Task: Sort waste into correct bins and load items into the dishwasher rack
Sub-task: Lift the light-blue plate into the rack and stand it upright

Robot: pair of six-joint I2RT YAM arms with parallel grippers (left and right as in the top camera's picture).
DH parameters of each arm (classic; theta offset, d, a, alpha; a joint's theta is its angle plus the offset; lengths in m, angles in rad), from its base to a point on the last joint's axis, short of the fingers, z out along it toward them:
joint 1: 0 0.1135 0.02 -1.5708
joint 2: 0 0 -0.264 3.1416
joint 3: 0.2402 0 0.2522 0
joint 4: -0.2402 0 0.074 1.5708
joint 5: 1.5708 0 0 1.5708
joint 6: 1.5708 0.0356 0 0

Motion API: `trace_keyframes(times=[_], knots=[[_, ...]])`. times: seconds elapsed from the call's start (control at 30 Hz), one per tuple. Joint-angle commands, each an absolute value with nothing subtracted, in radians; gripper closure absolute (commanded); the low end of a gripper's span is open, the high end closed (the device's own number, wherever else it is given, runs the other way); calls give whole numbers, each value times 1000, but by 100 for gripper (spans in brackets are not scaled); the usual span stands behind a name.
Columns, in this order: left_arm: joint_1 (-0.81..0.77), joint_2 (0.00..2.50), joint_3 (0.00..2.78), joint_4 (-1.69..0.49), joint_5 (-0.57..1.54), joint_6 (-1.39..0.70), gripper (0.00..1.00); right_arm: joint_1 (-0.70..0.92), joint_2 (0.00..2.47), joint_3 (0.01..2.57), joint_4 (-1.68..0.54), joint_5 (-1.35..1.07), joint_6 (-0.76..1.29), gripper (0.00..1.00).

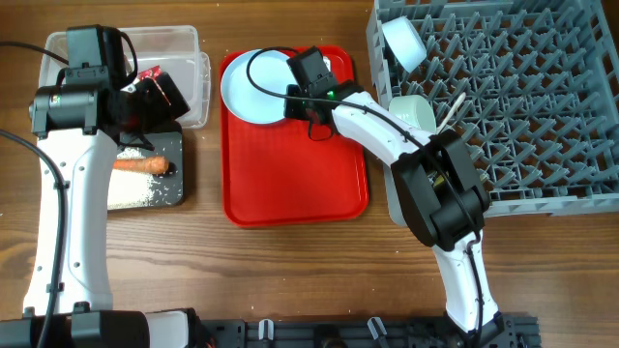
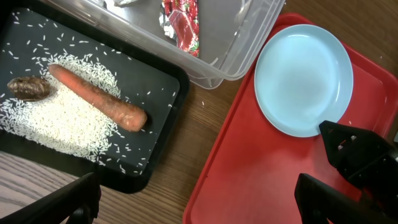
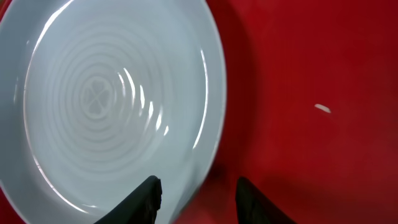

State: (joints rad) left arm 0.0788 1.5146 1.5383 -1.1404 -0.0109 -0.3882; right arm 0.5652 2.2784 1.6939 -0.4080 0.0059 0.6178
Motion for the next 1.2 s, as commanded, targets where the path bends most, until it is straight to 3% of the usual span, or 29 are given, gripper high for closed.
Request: trace_keyframes(times=[0.0, 0.1, 0.23, 0.33, 0.5, 0.63, 0.77, 0.9, 1.0, 1.17], knots=[[83, 1521, 1554, -1138, -20, -401, 0, 563, 2310, 1702, -413, 46, 632, 62], [83, 1521, 1554, -1138, -20, -401, 0, 563, 2325, 1702, -434, 49, 632, 79], [83, 1521, 1554, -1138, -20, -401, 0, 561, 2336, 1702, -541, 44, 638, 83], [83, 1521, 1554, -1138, -20, -401, 0, 536, 2305, 1702, -645, 8, 629, 96], [83, 1521, 1554, -1138, -20, -401, 0, 463, 2146, 1702, -719, 7, 518, 96], [83, 1521, 1554, -1138, -20, -401, 0, 445, 1934, 1702, -709, 30, 287, 96], [83, 1521, 1554, -1138, -20, -401, 0, 445, 1740, 1702, -724, 200, 190, 96], [83, 1521, 1554, -1138, -20, -401, 0, 428, 1576, 1702, -710, 639, 34, 96], [83, 1521, 1554, -1138, -20, -401, 0, 357, 1564, 1702, -693, 827, -82, 96], [83, 1521, 1554, -1138, -20, -401, 0, 183, 1602, 1700, -640, 836, -157, 96]])
